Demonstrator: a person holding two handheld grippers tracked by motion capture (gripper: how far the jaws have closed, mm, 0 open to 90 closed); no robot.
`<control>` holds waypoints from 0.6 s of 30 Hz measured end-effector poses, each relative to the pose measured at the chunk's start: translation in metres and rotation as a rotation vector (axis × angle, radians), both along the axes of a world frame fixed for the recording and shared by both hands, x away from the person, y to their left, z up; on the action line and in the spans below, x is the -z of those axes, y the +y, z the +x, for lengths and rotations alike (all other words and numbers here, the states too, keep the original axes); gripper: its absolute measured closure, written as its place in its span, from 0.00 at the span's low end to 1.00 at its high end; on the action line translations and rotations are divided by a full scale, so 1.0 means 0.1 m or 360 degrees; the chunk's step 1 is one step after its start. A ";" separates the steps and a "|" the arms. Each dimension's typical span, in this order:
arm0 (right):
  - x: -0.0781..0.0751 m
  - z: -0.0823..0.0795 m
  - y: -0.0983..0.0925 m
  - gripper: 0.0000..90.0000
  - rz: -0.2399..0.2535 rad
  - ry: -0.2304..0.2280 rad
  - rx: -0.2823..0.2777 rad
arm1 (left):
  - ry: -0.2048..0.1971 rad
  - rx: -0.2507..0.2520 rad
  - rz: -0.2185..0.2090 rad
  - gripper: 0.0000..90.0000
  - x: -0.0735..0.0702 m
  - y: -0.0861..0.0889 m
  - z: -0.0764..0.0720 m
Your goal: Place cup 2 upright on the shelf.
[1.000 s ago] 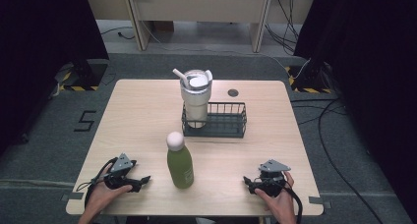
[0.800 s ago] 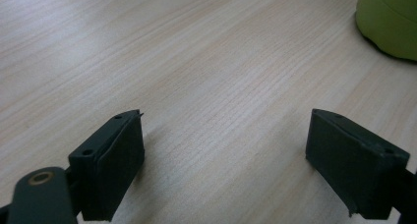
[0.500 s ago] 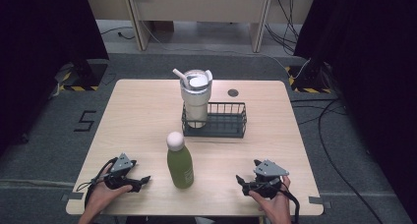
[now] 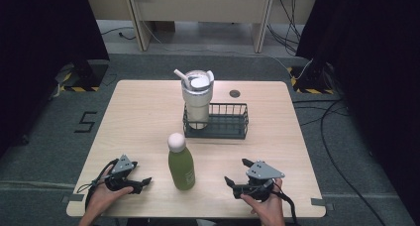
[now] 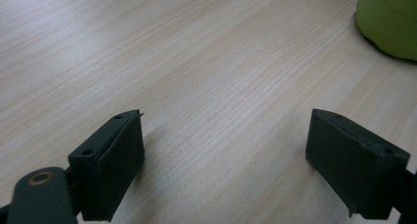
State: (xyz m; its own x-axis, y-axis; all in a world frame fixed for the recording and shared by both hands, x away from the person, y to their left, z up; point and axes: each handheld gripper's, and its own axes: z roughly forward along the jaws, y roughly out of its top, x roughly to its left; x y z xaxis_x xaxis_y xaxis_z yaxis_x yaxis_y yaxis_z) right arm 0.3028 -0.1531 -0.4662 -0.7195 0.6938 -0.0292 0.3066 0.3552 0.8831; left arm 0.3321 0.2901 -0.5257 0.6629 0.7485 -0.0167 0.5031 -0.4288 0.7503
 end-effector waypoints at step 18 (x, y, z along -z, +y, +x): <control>-0.24 0.06 0.57 0.18 0.0073 -0.0095 -0.0279 | -0.0001 -0.0002 -0.0003 0.15 0.00 0.00 0.00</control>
